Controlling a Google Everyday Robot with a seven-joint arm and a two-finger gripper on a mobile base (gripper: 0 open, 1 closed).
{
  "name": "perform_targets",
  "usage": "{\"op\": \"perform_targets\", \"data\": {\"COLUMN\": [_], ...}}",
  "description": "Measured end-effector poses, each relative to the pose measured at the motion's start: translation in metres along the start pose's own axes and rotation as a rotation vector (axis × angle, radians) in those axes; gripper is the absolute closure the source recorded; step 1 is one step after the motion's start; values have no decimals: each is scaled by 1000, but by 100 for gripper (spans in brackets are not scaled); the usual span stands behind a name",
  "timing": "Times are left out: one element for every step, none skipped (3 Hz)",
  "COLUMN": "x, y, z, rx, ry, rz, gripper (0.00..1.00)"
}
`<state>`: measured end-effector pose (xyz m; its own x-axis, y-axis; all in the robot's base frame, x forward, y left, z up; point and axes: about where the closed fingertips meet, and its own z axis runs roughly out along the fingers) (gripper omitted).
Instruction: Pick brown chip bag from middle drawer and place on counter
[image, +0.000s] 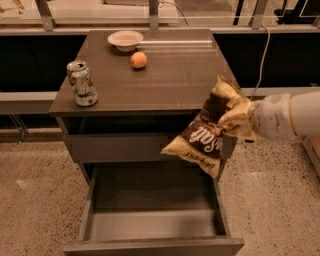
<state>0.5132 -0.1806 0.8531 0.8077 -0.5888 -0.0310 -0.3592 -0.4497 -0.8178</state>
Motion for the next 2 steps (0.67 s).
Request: {"op": "perform_targets", "data": {"x": [19, 51], "y": [-65, -113], "z": [-24, -22], "rx": [9, -7], "ry": [15, 25], "rz": [-7, 47], "gripper": [100, 100]}}
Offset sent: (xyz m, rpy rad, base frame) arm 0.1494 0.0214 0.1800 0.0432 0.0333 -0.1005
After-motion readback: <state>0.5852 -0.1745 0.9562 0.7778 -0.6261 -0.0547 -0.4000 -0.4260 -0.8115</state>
